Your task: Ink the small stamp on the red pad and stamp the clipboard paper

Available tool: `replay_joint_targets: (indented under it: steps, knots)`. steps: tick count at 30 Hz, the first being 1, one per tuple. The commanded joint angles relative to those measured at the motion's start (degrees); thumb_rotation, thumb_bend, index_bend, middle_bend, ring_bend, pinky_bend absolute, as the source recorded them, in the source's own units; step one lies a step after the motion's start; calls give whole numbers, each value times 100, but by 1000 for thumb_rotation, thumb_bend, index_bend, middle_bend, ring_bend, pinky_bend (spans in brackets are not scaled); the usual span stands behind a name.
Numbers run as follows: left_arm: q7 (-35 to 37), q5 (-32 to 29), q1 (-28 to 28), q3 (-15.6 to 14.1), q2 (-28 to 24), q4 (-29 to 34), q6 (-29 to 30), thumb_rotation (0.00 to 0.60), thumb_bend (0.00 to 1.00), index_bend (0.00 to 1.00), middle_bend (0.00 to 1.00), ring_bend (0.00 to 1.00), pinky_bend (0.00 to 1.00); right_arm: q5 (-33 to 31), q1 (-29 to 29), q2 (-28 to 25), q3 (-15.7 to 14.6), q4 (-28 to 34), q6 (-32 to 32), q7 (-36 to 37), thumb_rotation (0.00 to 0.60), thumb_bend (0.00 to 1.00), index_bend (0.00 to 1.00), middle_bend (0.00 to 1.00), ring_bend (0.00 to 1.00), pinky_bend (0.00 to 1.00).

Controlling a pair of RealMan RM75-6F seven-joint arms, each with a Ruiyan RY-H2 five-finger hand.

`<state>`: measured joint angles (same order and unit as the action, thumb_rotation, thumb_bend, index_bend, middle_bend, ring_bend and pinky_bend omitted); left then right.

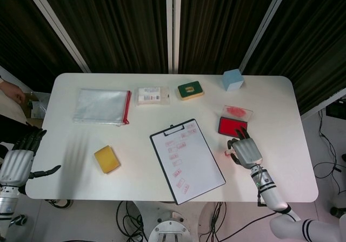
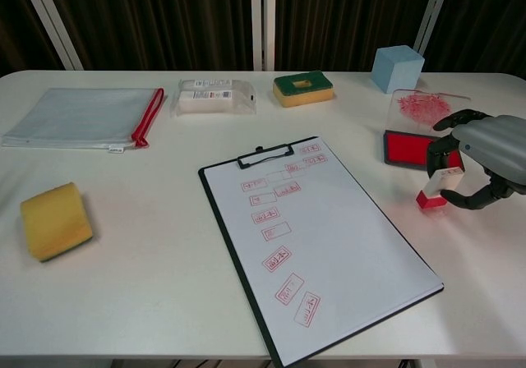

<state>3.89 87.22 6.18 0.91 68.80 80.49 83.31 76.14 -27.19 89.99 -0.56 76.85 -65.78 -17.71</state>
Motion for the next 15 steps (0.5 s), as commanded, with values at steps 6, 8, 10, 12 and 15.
replay_joint_targets:
  steps: [6, 8, 10, 12, 15]
  knots:
    - [28, -4, -3, -1, -3, -28, 6, 317, 60, 35, 56, 100, 180, 4, 30, 138, 67, -250, 171, 105, 600, 426, 671, 517, 101, 0]
    - [34, -8, -5, 1, -7, -31, 11, 316, 60, 36, 56, 99, 180, 19, 30, 135, 73, -263, 208, 100, 600, 416, 623, 484, 97, 0]
    - [35, -11, -6, 2, -8, -33, 11, 318, 60, 36, 56, 99, 180, 16, 25, 107, 72, -240, 268, 83, 600, 411, 564, 446, 91, 0]
    - [30, -8, 0, 4, -8, -31, 9, 319, 60, 36, 56, 99, 180, 11, 18, 57, 72, -189, 344, 69, 600, 409, 508, 407, 79, 0]
    - [29, -2, 5, 6, -6, -28, 10, 317, 60, 35, 56, 99, 180, 30, 22, -1, 64, -128, 393, 74, 600, 404, 421, 344, 44, 0]
